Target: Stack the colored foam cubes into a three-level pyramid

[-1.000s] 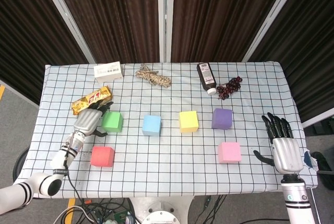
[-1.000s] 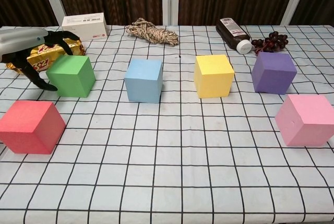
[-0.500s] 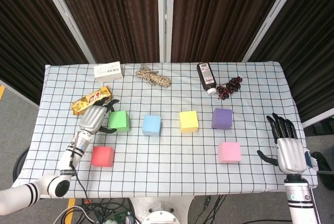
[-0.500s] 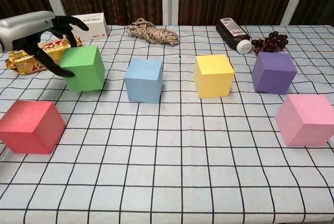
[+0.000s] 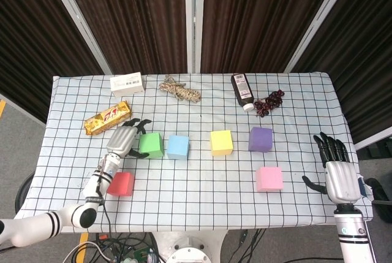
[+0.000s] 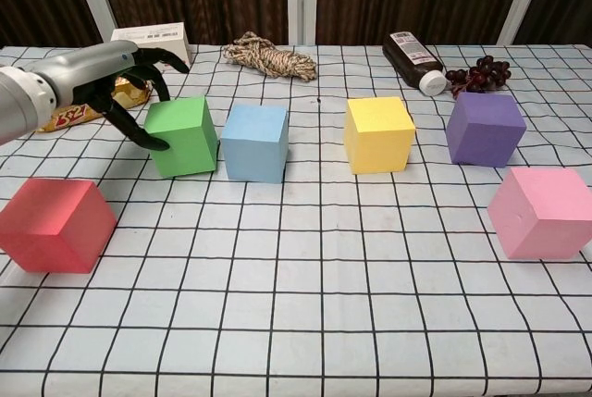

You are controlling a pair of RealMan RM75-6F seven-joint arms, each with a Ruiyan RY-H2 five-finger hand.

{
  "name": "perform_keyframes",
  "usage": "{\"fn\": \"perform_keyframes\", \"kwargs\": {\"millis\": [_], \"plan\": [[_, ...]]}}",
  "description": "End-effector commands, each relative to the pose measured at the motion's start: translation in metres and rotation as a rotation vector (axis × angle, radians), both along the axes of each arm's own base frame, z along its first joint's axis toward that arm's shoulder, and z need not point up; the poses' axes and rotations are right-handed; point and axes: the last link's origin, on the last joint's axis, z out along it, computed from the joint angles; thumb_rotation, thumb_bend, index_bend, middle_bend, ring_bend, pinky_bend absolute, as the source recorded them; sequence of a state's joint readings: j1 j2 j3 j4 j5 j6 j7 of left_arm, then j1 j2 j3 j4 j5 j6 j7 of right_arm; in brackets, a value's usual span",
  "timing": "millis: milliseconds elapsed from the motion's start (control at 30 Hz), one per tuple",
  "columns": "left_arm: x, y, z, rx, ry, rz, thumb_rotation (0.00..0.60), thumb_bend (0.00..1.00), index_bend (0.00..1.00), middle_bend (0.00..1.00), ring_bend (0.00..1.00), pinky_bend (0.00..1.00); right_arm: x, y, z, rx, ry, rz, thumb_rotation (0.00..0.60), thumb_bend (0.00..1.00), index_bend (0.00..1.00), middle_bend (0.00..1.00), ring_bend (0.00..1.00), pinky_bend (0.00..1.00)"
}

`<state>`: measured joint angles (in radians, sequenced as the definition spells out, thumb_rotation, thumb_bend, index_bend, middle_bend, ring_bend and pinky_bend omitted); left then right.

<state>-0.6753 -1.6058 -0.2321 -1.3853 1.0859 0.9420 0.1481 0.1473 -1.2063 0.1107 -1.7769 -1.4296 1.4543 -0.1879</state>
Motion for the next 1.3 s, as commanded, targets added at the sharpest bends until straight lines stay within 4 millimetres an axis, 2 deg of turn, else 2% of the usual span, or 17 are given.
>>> {"fn": "perform_keyframes", "kwargs": {"millis": [33, 733, 1300], "plan": [[0.004, 0.001, -0.003, -0.001, -0.007, -0.005, 0.600, 0.09, 0.17, 0.50, 0.13, 0.20, 0.000, 0.000, 0.000, 0.001, 0.001, -0.001, 0.600, 0.08, 0.00, 0.00, 0.00, 0.00], [0.018, -0.003, -0.016, -0.004, -0.011, -0.045, 0.600, 0.09, 0.17, 0.51, 0.15, 0.20, -0.005, 0.000, -0.001, 0.013, 0.006, -0.019, 0.600, 0.08, 0.00, 0.00, 0.00, 0.00], [0.018, -0.004, -0.021, 0.020, 0.046, -0.067, 0.600, 0.09, 0.17, 0.51, 0.15, 0.19, -0.009, 0.000, -0.003, 0.023, 0.005, -0.027, 0.600, 0.08, 0.00, 0.00, 0.00, 0.00]]}}
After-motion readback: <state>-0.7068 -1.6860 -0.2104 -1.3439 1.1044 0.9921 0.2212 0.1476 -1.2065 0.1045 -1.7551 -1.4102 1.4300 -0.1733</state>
